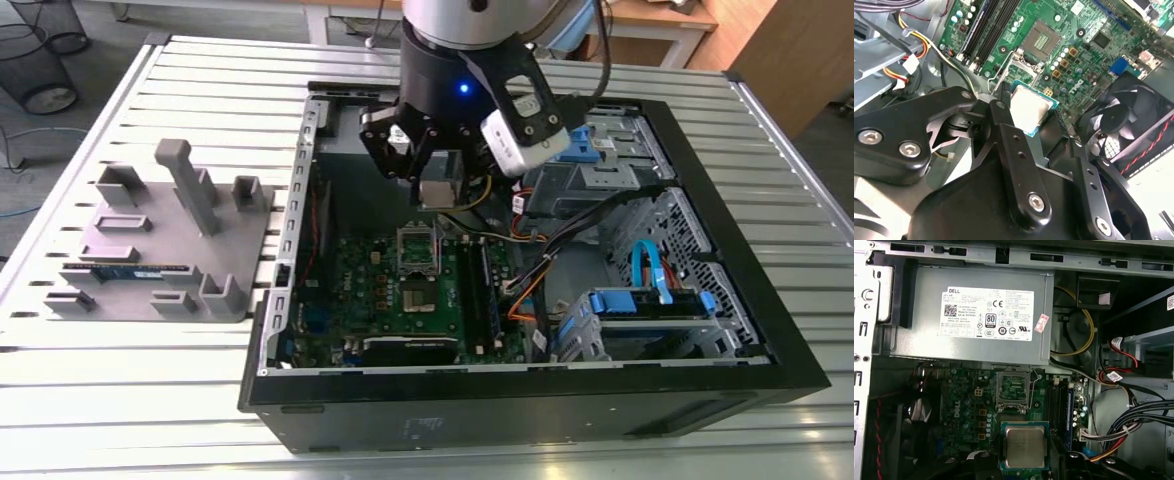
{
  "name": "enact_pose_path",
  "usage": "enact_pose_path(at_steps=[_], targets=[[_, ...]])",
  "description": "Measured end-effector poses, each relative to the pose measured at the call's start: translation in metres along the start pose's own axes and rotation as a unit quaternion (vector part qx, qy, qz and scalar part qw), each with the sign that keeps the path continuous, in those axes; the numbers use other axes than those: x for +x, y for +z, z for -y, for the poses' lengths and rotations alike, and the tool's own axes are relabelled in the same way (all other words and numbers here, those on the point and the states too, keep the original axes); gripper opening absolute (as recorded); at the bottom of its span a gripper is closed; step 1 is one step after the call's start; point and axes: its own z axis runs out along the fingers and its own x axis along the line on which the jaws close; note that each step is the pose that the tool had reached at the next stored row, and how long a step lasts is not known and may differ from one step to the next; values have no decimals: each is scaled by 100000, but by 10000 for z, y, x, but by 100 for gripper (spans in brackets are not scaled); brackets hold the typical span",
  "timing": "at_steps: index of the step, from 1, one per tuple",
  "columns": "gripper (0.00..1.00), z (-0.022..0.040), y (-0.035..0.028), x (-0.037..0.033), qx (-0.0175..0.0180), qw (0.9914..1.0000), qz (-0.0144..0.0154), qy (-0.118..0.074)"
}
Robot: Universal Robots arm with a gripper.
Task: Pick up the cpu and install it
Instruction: 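Pick up the cpu and move it towards the insertion slot, then place the cpu into insertion slot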
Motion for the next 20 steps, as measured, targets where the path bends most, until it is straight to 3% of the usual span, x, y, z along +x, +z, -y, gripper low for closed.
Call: enact_pose_path(at_steps=[10, 20], targets=[[47, 98, 152, 8, -5, 100000, -2, 6], [47, 120, 265, 11, -3, 100000, -30, 4]])
